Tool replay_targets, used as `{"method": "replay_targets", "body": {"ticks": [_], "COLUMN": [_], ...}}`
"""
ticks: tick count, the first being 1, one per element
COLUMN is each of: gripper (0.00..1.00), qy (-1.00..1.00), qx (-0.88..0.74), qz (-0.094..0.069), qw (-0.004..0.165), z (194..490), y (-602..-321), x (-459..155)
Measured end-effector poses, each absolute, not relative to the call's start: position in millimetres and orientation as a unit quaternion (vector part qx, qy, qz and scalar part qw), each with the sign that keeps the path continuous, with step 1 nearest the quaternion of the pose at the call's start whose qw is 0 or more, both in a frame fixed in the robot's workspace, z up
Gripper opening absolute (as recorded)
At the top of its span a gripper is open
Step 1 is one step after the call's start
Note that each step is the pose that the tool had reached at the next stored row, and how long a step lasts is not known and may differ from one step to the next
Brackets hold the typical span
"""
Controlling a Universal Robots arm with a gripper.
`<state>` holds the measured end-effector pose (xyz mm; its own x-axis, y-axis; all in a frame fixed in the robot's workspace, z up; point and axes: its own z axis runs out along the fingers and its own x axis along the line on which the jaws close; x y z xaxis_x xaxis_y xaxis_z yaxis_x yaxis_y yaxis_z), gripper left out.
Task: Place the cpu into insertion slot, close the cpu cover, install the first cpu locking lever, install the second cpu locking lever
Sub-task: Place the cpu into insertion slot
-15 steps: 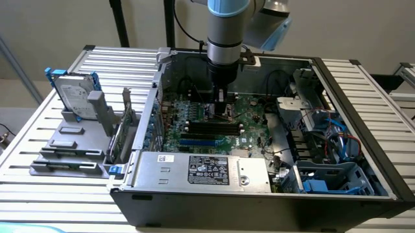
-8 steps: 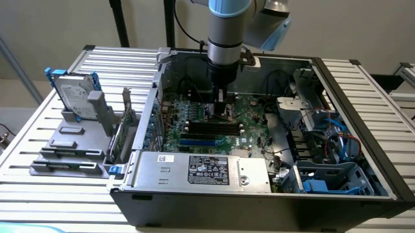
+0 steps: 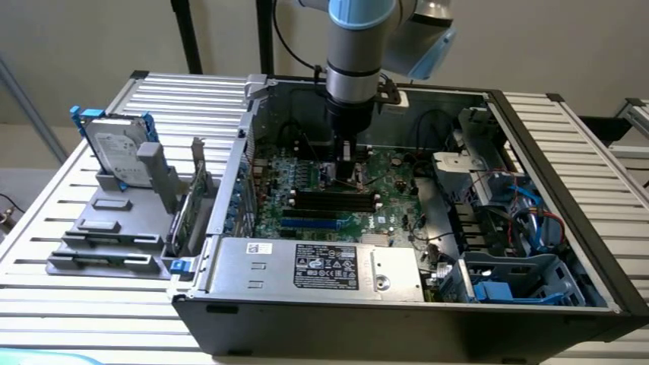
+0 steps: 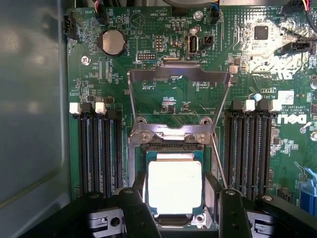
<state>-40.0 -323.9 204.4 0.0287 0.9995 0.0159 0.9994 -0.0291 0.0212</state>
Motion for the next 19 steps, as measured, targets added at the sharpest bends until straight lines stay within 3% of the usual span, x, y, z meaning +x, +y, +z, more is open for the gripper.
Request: {"method": "replay_targets", "body": {"ticks": [19], "gripper": [0.55], "qy": [0.696], "qx": [0.718], "qz": [0.008], "qw": [-0.001], "z": [199.9], "y": [-322.0], "x": [-37.9]}}
